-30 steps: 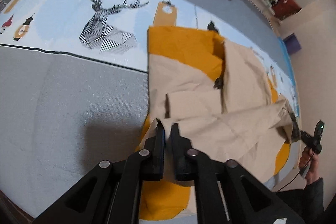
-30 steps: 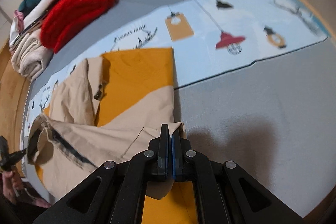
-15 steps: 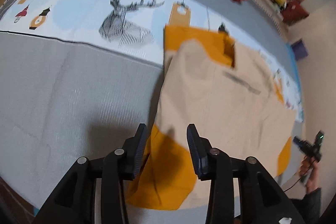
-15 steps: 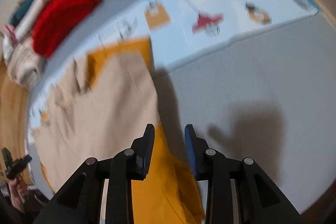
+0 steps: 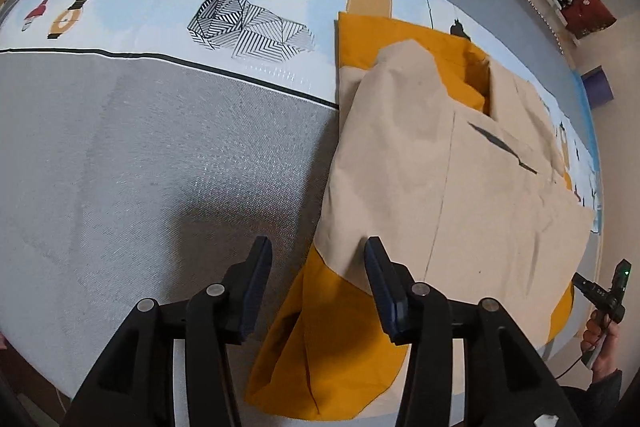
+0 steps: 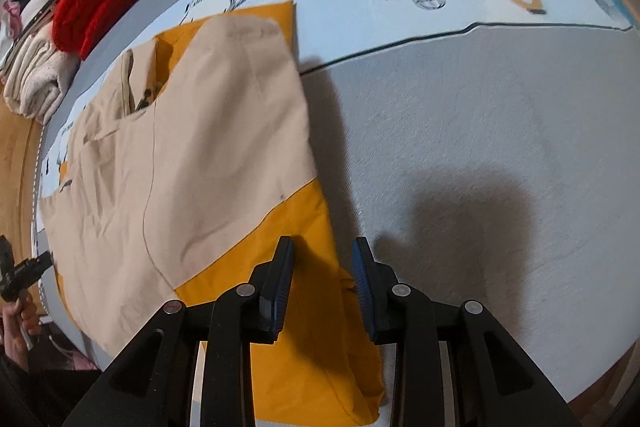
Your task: Fold large clothes
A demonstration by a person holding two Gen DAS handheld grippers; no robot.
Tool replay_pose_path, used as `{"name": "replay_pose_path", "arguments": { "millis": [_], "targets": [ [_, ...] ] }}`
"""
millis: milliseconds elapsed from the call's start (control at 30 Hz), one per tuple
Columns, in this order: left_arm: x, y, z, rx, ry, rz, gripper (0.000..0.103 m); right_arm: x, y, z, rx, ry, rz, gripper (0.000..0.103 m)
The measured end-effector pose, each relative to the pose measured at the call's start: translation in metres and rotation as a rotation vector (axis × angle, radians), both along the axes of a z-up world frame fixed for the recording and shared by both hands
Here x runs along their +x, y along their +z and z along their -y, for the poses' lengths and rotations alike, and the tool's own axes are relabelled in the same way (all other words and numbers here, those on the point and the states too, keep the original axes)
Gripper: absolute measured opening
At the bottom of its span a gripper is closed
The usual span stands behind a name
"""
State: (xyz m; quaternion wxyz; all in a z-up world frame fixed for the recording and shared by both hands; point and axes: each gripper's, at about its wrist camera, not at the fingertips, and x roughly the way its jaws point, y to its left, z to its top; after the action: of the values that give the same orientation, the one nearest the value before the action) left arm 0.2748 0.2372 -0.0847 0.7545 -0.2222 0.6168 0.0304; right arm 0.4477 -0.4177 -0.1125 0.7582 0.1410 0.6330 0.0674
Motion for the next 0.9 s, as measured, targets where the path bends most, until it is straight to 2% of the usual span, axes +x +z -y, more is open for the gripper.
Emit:
{"name": "replay_pose_path", "arguments": {
  "millis": [300,400,433,467,500,567,667,733,800,900],
  "targets": [
    [0.002,-0.007,0.010,0.015,-0.054,-0.008,0.042,-0.002,0.006,-0.018,-0.046,0.066,0.013,0.031],
    [0.002,-0.008,0.014,-0.002,-0.072,-0.007,0.022,-0.002,0.010,-0.022,-0.068,0.074,0.026,0.027],
    [0.002,-0.007,0.016,-0.011,-0.080,-0.002,0.011,-0.003,0.012,-0.023,-0.083,0.080,0.039,0.017],
    [0.001,-0.003,0.019,-0.016,-0.097,0.009,0.007,-0.003,0.015,-0.024,-0.096,0.084,0.053,0.014],
    [0.001,0.002,0.021,-0.013,-0.113,0.024,0.004,-0.004,0.019,-0.025,-0.104,0.086,0.072,0.007],
    [-0.001,0.025,0.020,-0.021,-0.118,0.101,0.003,-0.005,0.034,-0.024,-0.101,0.081,0.133,0.004],
    [-0.005,0.059,0.011,-0.045,-0.077,0.236,0.002,-0.010,0.084,-0.024,-0.058,0.045,0.341,0.003],
    [-0.004,0.069,0.008,-0.042,-0.049,0.286,0.002,-0.013,0.109,-0.024,-0.075,0.018,0.456,0.002],
    [0.000,0.073,0.006,-0.032,-0.025,0.309,0.002,-0.009,0.117,-0.026,-0.082,-0.010,0.498,0.002],
    [0.008,0.075,0.006,-0.013,0.005,0.330,0.002,0.003,0.116,-0.029,-0.108,-0.041,0.508,0.002]
  ]
}}
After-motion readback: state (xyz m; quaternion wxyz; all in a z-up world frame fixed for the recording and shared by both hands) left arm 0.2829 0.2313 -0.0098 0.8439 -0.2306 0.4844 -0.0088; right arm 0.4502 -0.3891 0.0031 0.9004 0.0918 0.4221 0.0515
